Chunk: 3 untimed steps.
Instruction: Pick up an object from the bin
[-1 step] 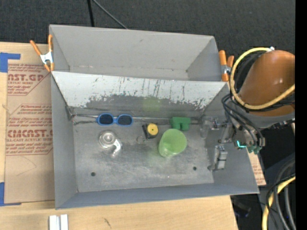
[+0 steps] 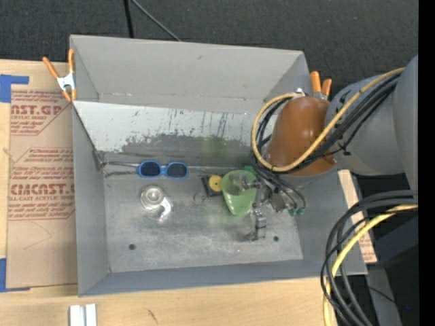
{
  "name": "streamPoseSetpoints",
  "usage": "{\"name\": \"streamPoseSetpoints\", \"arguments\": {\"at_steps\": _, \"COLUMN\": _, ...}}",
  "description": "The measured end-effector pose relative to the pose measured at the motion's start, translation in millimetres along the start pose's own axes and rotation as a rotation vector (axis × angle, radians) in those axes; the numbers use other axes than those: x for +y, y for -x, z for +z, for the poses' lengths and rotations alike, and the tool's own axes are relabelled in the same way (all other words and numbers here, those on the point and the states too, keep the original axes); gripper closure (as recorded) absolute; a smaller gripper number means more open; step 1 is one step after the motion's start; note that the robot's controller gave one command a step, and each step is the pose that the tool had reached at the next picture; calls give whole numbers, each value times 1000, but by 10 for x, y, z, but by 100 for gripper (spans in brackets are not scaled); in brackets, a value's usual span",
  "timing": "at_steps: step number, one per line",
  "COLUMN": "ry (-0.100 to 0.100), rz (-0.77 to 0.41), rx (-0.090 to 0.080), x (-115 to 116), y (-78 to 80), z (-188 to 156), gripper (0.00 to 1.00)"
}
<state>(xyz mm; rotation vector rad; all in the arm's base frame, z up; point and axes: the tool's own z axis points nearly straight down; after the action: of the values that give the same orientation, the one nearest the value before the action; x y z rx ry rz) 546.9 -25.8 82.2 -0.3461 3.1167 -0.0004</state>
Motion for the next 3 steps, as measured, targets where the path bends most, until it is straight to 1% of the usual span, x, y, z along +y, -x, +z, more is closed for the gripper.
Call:
{"name": "streamPoseSetpoints", "arguments": {"at_steps": 1, "ry": 0, "rz": 30, "rx": 1, "x": -159, "y": 120, "z": -185, "gripper": 0}}
{"name": "streamPoseSetpoints", "arguments": {"at_steps": 2, "ry": 0, "rz": -30, "rx": 3, "x": -190, "y": 151, "z": -176, "gripper": 0}}
{"name": "streamPoseSetpoints", "arguments": {"at_steps": 3, "ry": 1, "rz": 97, "rx": -1, "x": -219, "y": 114, "z": 90, "gripper": 0}}
